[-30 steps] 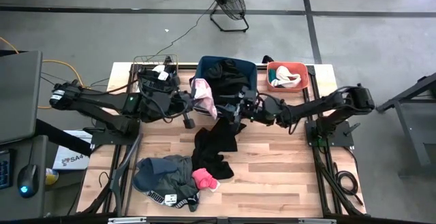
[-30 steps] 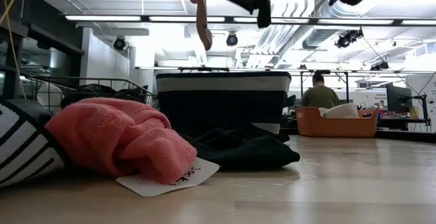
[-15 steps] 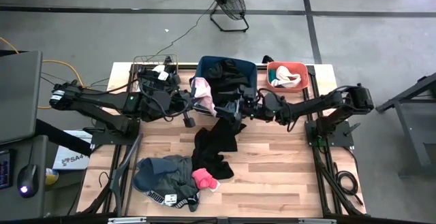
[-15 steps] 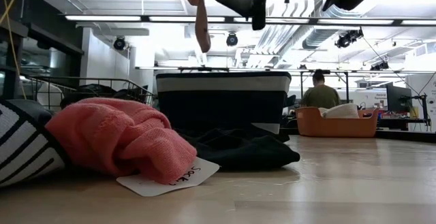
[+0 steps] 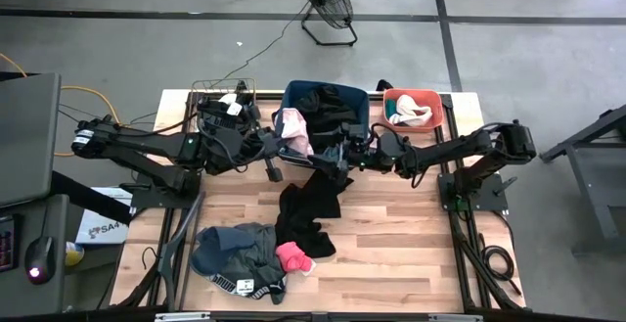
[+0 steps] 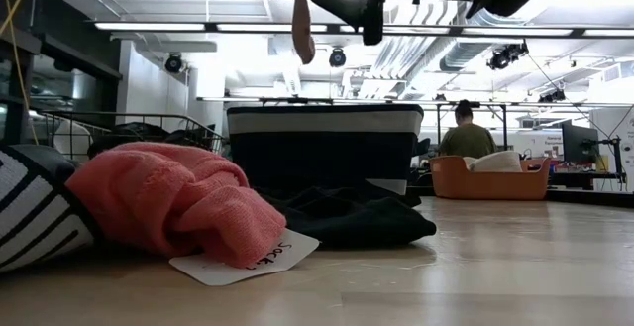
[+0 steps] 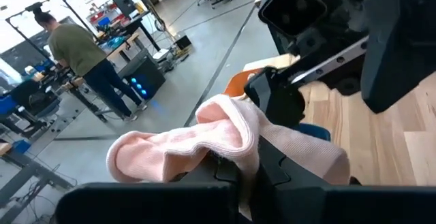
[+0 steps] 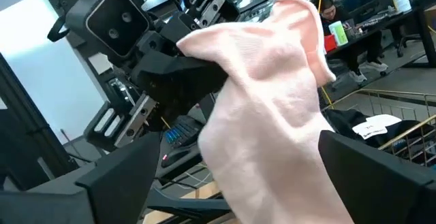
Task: Pick & Place Cloths
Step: Put the pink sock into the orange bin
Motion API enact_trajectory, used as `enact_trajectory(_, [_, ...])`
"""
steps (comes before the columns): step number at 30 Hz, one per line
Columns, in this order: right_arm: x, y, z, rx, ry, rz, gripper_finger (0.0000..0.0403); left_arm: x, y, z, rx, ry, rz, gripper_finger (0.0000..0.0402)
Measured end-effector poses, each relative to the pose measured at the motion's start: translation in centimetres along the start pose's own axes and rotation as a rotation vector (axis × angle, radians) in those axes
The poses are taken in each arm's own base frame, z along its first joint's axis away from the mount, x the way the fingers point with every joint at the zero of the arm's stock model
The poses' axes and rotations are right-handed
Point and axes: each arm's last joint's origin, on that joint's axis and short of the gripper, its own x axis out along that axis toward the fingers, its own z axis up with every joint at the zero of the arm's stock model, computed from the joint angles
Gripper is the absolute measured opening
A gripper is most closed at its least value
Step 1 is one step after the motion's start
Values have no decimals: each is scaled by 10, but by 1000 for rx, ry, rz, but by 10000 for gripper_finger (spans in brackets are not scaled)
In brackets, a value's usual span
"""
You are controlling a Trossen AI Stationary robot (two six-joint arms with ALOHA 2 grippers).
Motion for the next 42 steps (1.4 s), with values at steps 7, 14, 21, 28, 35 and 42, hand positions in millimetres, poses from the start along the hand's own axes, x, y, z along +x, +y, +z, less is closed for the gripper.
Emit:
enact_trajectory(7, [8,0,-3,-7,-9,10,392,6,-6,4,27,-52,-43,0])
enact_trajectory(14, [13,0,-3,-22,-17,4,381,13,-12,2,32,-52,-55,0])
enact_trajectory(21, [13,0,-3,-39,-25,-4,279,13,-12,2,30,-58,-62,0])
enact_trajectory(28, [13,-6,-1,-48,-15,-4,135,13,-13,2,28,-57,-63,0])
enact_trajectory(35, [13,-7,-2,-71,16,47,12,13,-13,2,27,-54,-65,2])
enact_trajectory(42, [13,-7,-3,-74,28,43,7,13,-13,1,18,-46,-57,41])
